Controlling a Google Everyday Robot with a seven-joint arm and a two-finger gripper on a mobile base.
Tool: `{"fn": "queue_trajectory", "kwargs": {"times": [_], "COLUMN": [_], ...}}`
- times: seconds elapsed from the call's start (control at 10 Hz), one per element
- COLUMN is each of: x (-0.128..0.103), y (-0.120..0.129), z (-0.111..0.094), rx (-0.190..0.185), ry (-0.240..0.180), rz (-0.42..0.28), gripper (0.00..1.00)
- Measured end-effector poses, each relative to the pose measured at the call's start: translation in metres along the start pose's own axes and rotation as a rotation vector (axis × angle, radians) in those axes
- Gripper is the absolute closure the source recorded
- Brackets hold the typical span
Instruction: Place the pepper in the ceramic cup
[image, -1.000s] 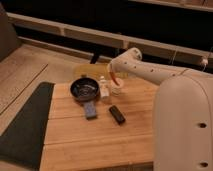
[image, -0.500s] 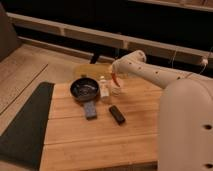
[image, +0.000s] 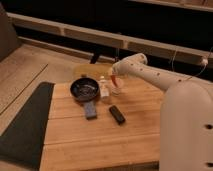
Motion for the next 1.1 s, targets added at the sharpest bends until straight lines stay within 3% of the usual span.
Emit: {"fn": "queue_trajectory", "kwargs": {"times": [0.2, 0.3, 1.1], "x": [0.004, 0.005, 0.014], "y": [-0.004, -0.004, -0.003], "z": [-0.001, -0.001, -0.003], "rx": [0.0, -0.002, -0.009], "ry": [0.005, 0.008, 0.033], "rz": [0.006, 0.008, 0.012], "gripper": [0.39, 0.34, 0.33]}}
